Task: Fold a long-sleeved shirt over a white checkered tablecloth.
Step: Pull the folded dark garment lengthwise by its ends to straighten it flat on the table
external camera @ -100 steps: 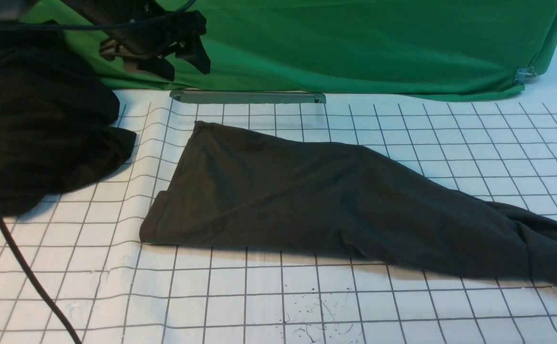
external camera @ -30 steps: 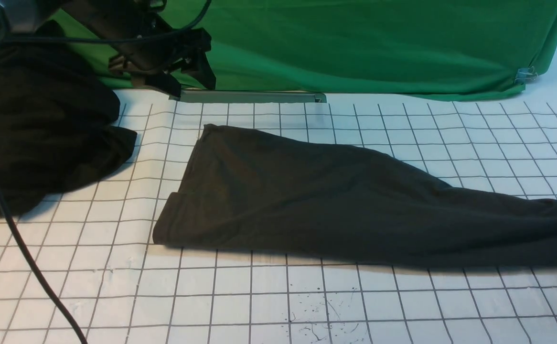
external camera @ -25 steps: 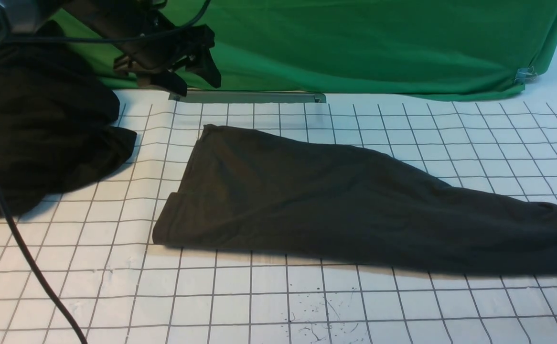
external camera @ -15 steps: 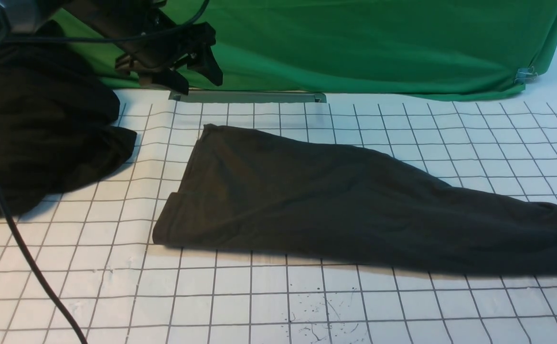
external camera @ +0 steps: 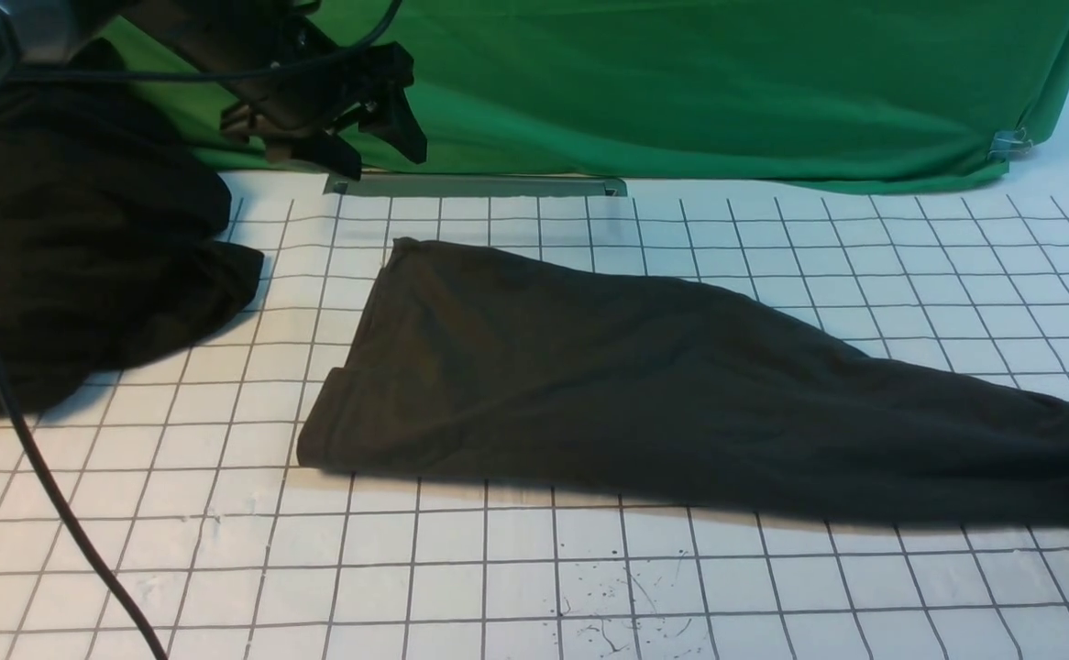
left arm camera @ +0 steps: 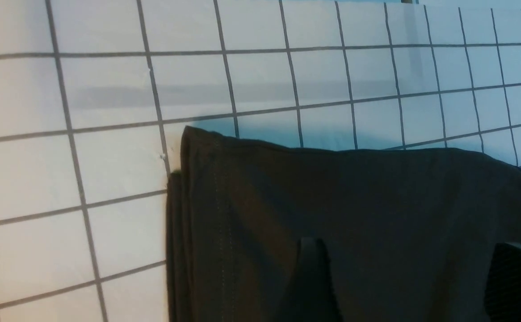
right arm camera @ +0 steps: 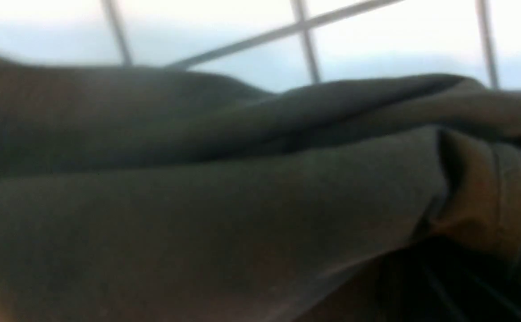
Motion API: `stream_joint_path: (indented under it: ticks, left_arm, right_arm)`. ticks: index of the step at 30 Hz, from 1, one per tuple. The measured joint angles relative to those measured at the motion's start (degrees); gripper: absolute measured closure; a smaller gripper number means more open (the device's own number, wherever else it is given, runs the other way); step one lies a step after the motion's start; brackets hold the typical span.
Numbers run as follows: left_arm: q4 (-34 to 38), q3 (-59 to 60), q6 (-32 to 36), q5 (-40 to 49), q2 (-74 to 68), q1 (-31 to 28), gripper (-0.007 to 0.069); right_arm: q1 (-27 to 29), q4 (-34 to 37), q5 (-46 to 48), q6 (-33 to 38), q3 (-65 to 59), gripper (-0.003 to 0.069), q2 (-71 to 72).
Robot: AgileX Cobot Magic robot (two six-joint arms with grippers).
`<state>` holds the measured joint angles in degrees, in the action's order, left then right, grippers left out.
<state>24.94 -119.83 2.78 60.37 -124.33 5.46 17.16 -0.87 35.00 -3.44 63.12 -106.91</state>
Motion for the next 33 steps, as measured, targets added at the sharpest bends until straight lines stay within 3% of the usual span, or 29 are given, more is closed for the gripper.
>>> stream_joint_path:
  ticks: [1,2,6,11,29,33]
  left_arm:
    - [-0.7,0.0,0.0,0.0,0.0,0.0,0.0146]
    - [-0.7,0.0,0.0,0.0,0.0,0.0,0.0146]
    - [-2.5,0.0,0.0,0.0,0.0,0.0,0.0146]
    - [-2.7,0.0,0.0,0.0,0.0,0.0,0.0146]
    - [-0.2,0.0,0.0,1.8,-2.4,0.0,0.0146]
    - [0.7,0.0,0.0,2.1,-2.6,0.0,0.0146]
  right_arm:
    - [0.0,-0.5,0.5,-0.5,0.2,0.0464,0.3]
    - [0.0,-0.7,0.9,-0.6,0.3,0.0453,0.3]
    - [0.1,-2.3,8.8,0.0,4.9,0.0209,3.0]
    - [1.1,-2.9,15.7,1.2,10.9,0.0126,5.4]
    - [3.6,1.5,14.9,1.6,12.0,0.0123,-3.7]
    - [3.6,1.8,13.0,1.6,12.0,0.0202,-5.3]
